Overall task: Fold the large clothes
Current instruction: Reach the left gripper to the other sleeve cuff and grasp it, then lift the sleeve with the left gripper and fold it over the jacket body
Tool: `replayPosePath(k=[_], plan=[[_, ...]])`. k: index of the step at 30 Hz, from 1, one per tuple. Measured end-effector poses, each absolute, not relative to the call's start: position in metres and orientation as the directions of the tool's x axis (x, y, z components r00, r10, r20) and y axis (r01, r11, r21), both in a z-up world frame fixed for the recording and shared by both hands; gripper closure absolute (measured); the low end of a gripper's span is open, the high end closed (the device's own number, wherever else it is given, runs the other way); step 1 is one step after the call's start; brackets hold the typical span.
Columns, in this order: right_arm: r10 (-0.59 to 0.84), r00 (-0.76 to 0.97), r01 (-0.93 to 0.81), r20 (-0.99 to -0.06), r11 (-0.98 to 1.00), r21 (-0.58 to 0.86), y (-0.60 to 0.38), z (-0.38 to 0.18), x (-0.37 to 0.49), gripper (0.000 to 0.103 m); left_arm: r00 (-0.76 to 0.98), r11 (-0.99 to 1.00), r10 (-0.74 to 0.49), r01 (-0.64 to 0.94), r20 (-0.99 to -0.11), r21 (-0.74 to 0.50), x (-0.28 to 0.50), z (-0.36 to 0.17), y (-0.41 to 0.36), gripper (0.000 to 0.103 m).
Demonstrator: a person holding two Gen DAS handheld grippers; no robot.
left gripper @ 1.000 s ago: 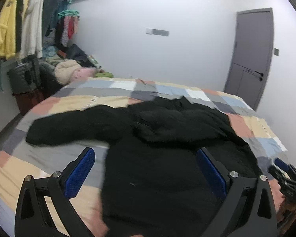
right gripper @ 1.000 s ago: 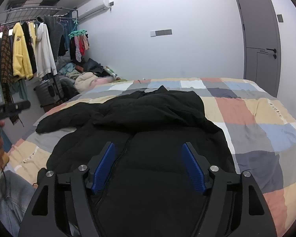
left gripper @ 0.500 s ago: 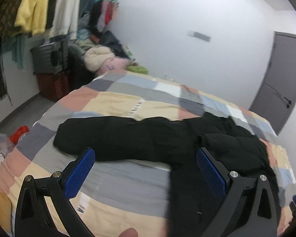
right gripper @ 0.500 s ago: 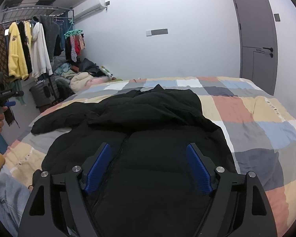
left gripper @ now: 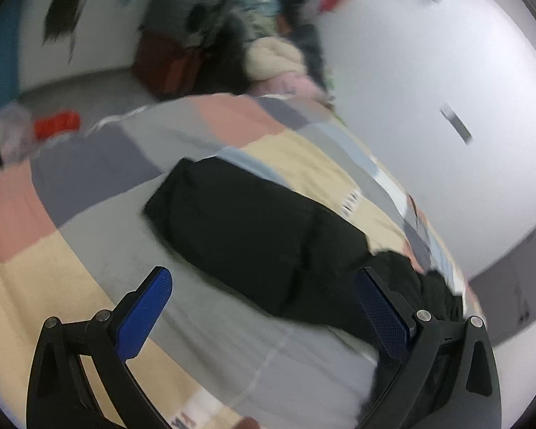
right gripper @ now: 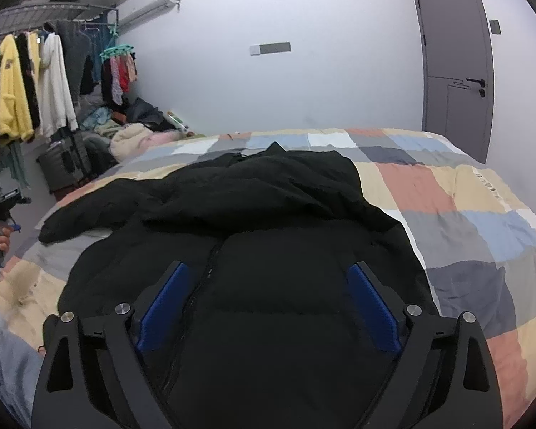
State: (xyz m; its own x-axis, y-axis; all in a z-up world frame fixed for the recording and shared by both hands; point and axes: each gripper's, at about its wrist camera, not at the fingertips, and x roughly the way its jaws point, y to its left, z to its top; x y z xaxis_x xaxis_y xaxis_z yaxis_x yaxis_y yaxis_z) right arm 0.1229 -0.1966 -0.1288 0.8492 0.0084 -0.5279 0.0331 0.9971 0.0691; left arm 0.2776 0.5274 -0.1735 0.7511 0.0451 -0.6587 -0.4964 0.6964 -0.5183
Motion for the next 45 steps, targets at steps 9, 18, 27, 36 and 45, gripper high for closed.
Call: replayPosePath(k=[9,18,27,36,45], plan=[[-0.008,0.803,0.065,-0.596,0.995,0.073,-0.183,-0.143,0.159,0.001,0.778,0.518,-0.014,-0.531,-0.628,-0.671,0.297,-0.255,0.597,0.002],[-0.019,0.768,0.112,-0.641,0.988,0.105,-0.178,-0.151,0.189,0.001,0.813,0.528,-0.044,-0.474,-0.58,-0.705,0.338,-0.289,0.601,0.007],[-0.025,0.754,0.125,-0.656,0.987,0.106,-0.174,-0.151,0.201,0.001,0.799,0.526,-0.023,-0.502,-0.602,-0.686,0.366,-0.291,0.59,0.05],[-0.019,0.763,0.075,-0.647,0.995,0.06,-0.169,-0.142,0.195,0.001,0.797,0.623,0.051,-0.497,-0.602,-0.605,0.36,-0.235,0.562,0.096],[0.03,0.774,-0.016,-0.633,0.999,0.028,-0.169,-0.134,0.178,0.001,0.801,0.744,0.165,-0.485,-0.576,-0.461,0.335,-0.145,0.526,0.099]])
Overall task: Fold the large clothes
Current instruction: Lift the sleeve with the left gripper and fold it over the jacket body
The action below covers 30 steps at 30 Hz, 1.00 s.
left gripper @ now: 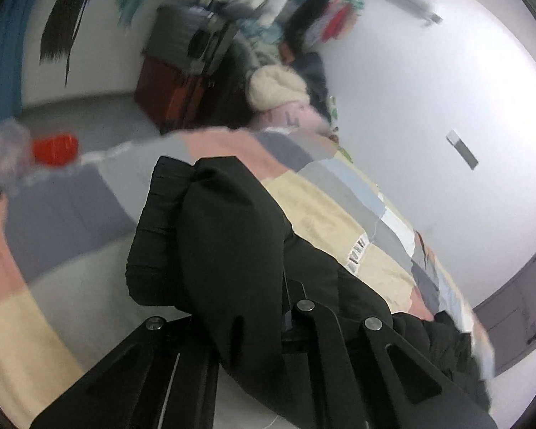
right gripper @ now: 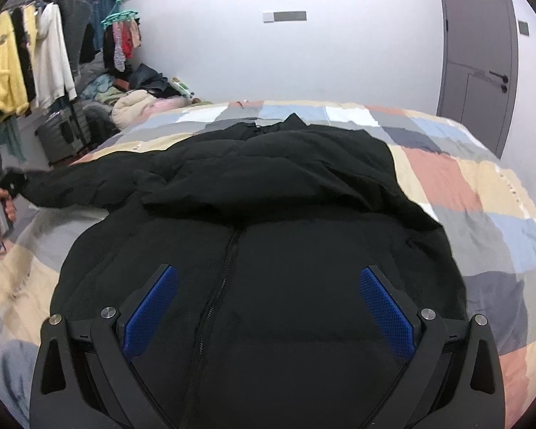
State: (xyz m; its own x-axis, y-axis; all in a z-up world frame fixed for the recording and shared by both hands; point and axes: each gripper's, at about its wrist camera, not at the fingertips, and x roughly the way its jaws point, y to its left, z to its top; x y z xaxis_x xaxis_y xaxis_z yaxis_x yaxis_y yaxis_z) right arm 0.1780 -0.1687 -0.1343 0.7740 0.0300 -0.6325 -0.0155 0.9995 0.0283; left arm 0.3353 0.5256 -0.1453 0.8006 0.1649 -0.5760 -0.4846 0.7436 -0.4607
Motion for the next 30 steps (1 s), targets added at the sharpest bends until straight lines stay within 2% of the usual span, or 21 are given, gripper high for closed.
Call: replayPosePath(k=[6,18,30], plan=[[0.036,0.799,-0.036,-0.6,0.999,0.013,-0.172,-0.126,0.164,0.0,0.827,0.788,0.195,-0.452,-0.527,-0.417,0.315,-0.082,0.496,0.099],[0.07,0.838,-0.072,-0.541,0.997,0.018,-0.189,-0.115,0.139,0.0,0.879,0.892,0.184,-0.337,-0.44,-0.302,0.306,0.039,0.372,0.099],[0.069,0.87,-0.041,-0.489,0.997,0.067,-0.224,-0.104,0.123,0.0,0.925,0.966,0.055,-0.145,-0.376,-0.215,0.323,0.096,0.206,0.099]])
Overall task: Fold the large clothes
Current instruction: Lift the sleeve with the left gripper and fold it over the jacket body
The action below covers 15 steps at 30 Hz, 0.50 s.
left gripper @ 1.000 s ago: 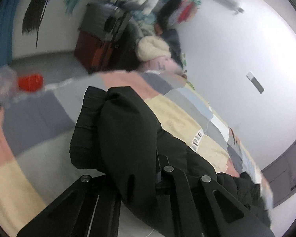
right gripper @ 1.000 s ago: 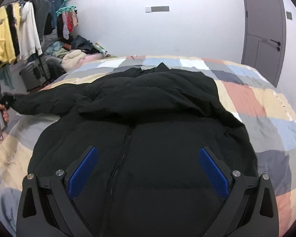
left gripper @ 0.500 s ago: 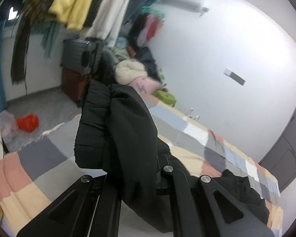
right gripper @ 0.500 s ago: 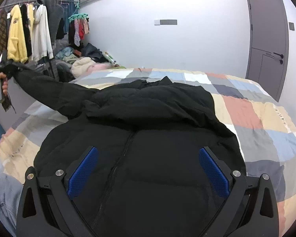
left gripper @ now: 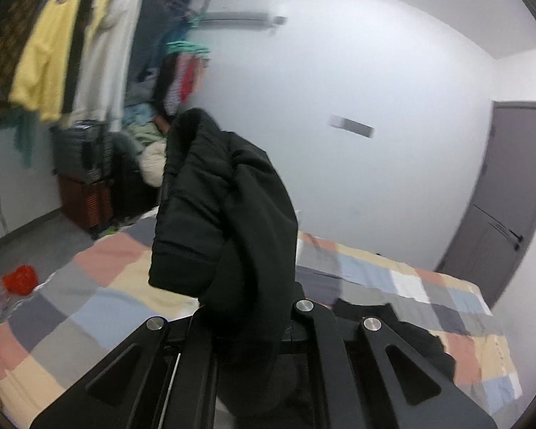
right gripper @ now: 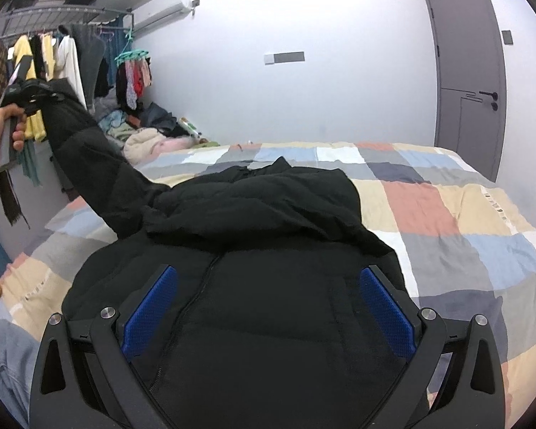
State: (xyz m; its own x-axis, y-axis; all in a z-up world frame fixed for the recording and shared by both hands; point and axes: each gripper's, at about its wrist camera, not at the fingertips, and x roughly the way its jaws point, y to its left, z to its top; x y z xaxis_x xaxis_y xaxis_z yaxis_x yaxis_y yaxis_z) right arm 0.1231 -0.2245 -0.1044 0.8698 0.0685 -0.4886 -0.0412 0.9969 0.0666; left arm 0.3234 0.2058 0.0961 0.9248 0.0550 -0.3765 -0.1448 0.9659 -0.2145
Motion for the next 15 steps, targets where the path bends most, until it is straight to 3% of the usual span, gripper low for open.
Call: replayPosePath(k=[15], plan=[[0.063,0.895,-0.009,-0.442,0.992,0.123,-0.265,-0.097,0.114,0.0,0.893,0.979,-0.177,0.115,-0.414,-0.169,0.356,0.065,-0.028,0.098]])
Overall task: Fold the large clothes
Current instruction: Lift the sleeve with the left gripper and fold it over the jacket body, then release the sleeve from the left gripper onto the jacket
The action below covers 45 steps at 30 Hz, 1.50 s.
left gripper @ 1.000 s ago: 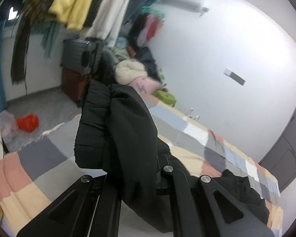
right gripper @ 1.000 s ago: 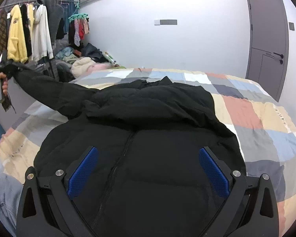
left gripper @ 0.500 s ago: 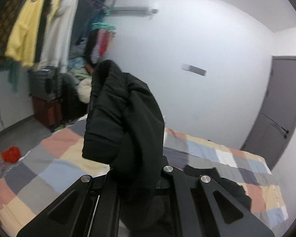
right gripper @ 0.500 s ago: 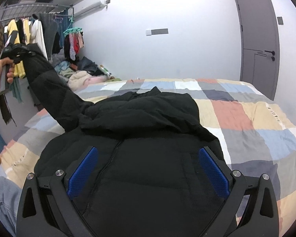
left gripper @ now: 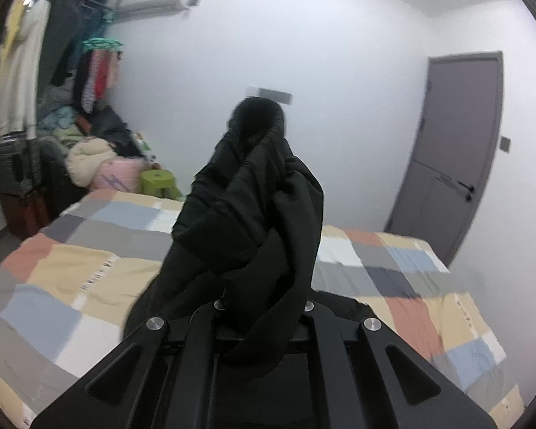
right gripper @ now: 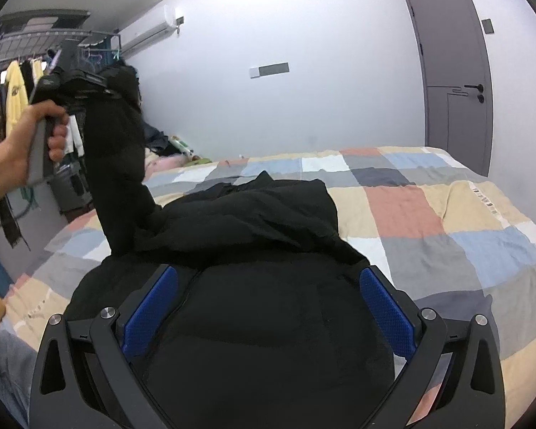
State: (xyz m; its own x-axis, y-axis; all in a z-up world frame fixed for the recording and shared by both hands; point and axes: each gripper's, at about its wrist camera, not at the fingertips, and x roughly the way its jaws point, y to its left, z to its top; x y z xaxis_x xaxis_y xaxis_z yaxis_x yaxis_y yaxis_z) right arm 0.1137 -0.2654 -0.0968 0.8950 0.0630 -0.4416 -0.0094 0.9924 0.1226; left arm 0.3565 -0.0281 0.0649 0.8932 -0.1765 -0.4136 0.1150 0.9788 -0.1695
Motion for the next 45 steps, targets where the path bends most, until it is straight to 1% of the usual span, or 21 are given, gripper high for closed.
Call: replayPosePath(k=[4,10,14,20,25,30,33,37,40,43,45], plan=[[0.059,0.899,-0.002,-0.433,0.991,0.132,-0.277,-0.095,0.119,0.0,0.871,0.975,-0.208,0.152,-0.445,-0.159,0.364,0.041,-0.074,0.098],[0.06,0.904,0.01,-0.423,0.987,0.161,-0.294,-0.096,0.121,0.0,0.831,0.968,-0.249,0.204,-0.497,-0.144,0.376,-0.009,-0.147,0.098],[0.082,0.898,0.002,-0.431,0.982,0.191,-0.301,-0.1,0.123,0.0,0.799,0.96,-0.28,0.231,-0.532,-0.158,0.388,-0.042,-0.169,0.098],[0.103,0.896,-0.009,-0.433,0.977,0.214,-0.309,-0.105,0.127,0.0,0.753,0.957,-0.29,0.247,-0.59,-0.155,0.405,-0.099,-0.208,0.098],[0.119,0.887,-0.016,-0.446,0.974,0.228,-0.312,-0.113,0.135,0.0,0.713,0.957,-0.282,0.254,-0.642,-0.139,0.422,-0.143,-0.233,0.098],[0.133,0.881,-0.019,-0.453,0.969,0.247,-0.318,-0.12,0.142,0.0,0.674,0.957,-0.269,0.266,-0.688,-0.114,0.434,-0.179,-0.242,0.098],[0.132,0.879,-0.015,-0.458,0.968,0.25,-0.32,-0.125,0.145,0.0,0.682,0.955,-0.265,0.281,-0.682,-0.091,0.434,-0.184,-0.243,0.098],[0.129,0.873,-0.002,-0.47,0.965,0.262,-0.323,-0.13,0.146,0.0,0.696,0.959,-0.248,0.273,-0.674,-0.071,0.429,-0.176,-0.241,0.097],[0.121,0.88,0.005,-0.459,0.965,0.264,-0.327,-0.129,0.145,0.0,0.701,0.964,-0.238,0.256,-0.672,-0.074,0.424,-0.167,-0.238,0.096],[0.101,0.889,0.012,-0.446,0.97,0.244,-0.325,-0.126,0.142,0.0,0.684,0.962,-0.241,0.264,-0.689,-0.074,0.419,-0.159,-0.235,0.095],[0.095,0.892,0.012,-0.443,0.972,0.233,-0.324,-0.125,0.14,0.0,0.684,0.96,-0.239,0.273,-0.689,-0.062,0.413,-0.152,-0.231,0.088]])
